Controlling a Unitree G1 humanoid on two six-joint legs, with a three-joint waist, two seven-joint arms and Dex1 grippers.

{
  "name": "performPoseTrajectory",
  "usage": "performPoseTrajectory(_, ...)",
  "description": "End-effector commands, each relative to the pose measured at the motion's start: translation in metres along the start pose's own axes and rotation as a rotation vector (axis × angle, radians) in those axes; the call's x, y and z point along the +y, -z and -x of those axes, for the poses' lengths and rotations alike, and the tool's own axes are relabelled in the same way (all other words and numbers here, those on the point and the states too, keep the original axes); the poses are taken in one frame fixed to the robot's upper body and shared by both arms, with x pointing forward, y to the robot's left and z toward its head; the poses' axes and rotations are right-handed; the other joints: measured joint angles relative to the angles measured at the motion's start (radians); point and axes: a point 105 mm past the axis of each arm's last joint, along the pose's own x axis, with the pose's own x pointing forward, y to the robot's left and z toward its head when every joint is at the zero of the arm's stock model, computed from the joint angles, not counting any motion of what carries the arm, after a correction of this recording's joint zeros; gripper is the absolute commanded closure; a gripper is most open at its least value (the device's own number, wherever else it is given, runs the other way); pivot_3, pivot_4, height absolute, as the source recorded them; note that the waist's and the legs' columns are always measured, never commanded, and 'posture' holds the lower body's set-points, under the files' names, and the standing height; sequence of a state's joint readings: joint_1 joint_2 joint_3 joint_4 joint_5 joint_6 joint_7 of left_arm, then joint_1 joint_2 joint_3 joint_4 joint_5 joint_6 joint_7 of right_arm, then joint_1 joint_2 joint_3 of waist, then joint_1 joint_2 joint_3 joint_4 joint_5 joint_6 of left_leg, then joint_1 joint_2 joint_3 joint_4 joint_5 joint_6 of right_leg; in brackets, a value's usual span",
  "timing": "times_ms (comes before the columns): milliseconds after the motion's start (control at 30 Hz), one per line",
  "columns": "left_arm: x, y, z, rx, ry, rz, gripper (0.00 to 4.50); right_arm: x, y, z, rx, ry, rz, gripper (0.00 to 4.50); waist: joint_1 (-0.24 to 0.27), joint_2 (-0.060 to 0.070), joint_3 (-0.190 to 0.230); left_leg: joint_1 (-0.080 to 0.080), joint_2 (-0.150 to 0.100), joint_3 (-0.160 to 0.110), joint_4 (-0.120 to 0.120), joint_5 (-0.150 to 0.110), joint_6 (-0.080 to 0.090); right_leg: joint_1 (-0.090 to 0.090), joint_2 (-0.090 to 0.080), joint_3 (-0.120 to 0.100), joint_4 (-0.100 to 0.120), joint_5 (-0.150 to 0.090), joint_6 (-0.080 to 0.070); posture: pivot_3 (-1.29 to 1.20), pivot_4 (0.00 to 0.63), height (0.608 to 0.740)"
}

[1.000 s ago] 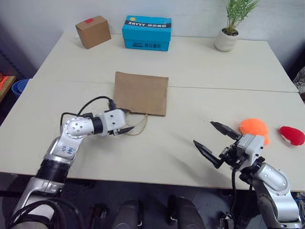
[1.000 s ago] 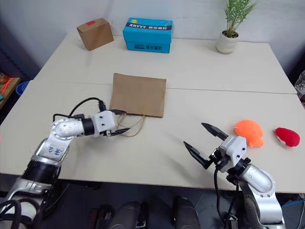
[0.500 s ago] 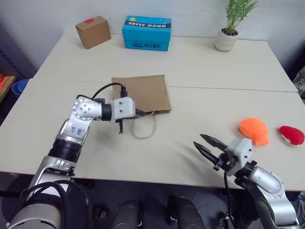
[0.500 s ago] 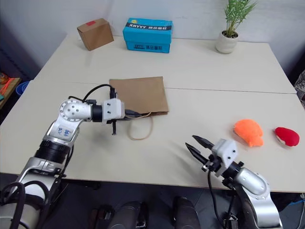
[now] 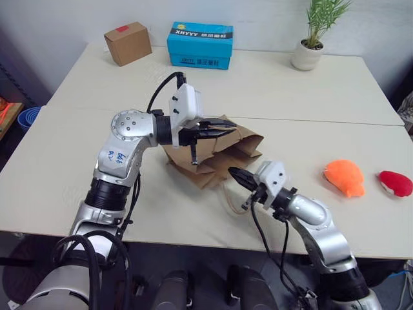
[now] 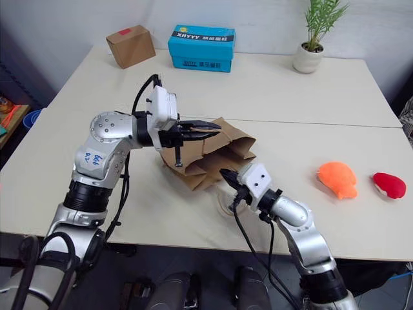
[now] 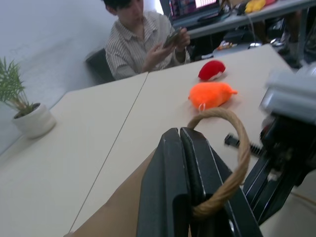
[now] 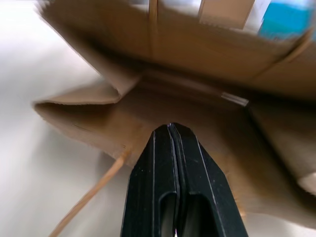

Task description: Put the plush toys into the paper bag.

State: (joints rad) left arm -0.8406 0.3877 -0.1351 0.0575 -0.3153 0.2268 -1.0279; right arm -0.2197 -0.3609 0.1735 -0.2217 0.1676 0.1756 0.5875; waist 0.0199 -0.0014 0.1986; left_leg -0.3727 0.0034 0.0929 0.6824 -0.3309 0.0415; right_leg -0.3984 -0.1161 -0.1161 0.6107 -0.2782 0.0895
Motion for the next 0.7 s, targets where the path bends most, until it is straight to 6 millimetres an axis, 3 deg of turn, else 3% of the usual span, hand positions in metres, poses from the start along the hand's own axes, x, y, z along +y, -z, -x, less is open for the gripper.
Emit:
performPoseTrajectory(33,-0.009,-0.016,-0.002,-0.063,0.029,-0.041,4.50,-0.001,-0.001,-0.014,0.013,-0.013,0.018,4.48,-0.003,0.000,0.000,0.000,0.000,0.000,0.000,0.000,0.000,0.000,0.000,0.000,0.000,0.000,0.000,0.00,0.150,0.740)
performPoseTrajectory(300,-0.020,-0.021,0.000,-0.131,0.056,0.011,4.50,0.000,0.006,-0.049,0.065,0.003,0.020,4.48,-0.023,0.000,0.000,0.000,0.001,0.000,0.000,0.000,0.000,0.000,0.000,0.000,0.000,0.000,0.000,0.00,0.150,0.740)
performPoseTrajectory(400,-0.013,-0.027,0.002,-0.175,0.006,0.029,4.50,0.000,0.015,-0.052,0.104,0.007,0.011,4.48,-0.022,0.000,0.000,0.000,0.001,-0.001,0.000,0.000,-0.001,0.000,0.000,0.000,0.000,0.000,0.000,0.00,0.150,0.740)
performPoseTrajectory(567,0.028,-0.047,0.025,-0.274,-0.138,0.087,4.50,0.009,0.040,-0.030,0.195,-0.002,-0.008,4.48,-0.019,0.000,0.000,-0.001,0.000,-0.001,0.000,0.000,0.000,0.000,0.000,-0.001,0.000,0.000,0.000,0.00,0.150,0.740)
performPoseTrajectory(700,0.032,-0.065,0.040,-0.324,-0.060,0.170,4.50,0.020,0.053,-0.013,0.259,-0.027,-0.024,4.48,-0.023,0.000,0.000,0.000,0.000,-0.001,0.000,0.000,-0.001,0.000,0.000,0.000,0.000,0.000,0.000,0.00,0.150,0.740)
